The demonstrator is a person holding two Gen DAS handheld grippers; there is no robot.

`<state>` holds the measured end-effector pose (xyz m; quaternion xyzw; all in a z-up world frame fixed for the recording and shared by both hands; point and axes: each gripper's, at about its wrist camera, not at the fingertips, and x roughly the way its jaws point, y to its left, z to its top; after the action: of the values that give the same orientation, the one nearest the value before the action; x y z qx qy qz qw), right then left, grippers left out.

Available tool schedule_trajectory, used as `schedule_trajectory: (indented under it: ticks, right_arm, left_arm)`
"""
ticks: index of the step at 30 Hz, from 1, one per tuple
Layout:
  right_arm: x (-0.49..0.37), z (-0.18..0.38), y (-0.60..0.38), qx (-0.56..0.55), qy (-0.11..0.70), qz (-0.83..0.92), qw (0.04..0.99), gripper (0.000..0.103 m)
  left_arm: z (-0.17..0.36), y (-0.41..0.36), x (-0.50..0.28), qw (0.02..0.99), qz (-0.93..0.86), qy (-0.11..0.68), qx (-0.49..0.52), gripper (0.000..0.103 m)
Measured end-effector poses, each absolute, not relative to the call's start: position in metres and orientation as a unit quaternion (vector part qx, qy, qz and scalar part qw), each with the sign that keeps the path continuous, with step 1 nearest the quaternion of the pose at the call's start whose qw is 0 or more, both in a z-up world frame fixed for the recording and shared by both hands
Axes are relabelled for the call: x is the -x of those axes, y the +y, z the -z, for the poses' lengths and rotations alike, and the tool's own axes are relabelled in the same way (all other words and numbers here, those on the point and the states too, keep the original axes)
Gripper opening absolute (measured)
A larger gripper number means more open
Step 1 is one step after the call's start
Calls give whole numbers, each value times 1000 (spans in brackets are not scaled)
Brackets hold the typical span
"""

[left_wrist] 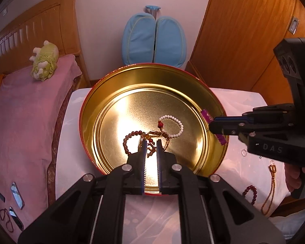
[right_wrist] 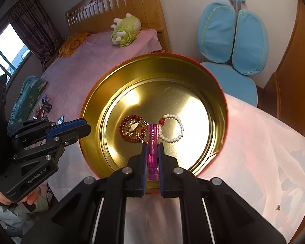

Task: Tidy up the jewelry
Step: 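Carry the watch and lipstick into the tin and open both tools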

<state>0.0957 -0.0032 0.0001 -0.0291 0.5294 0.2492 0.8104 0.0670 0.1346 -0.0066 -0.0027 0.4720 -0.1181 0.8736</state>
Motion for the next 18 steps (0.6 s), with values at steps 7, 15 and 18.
schedule_trajectory:
  ticks: [7, 15, 18]
  right_arm:
    - [-120, 36, 23, 51, 570, -238, 785, 11]
    - [-138, 44, 28, 50, 573, -227, 786, 11]
    - [-145, 45, 30, 53, 566, -225, 791, 11]
  left_arm:
    - [24, 139, -88, 856, 114, 504, 1, 9]
    - [23, 147, -93, 856, 110, 506, 5, 9]
    - [23, 146, -92, 856, 109, 506, 3, 9]
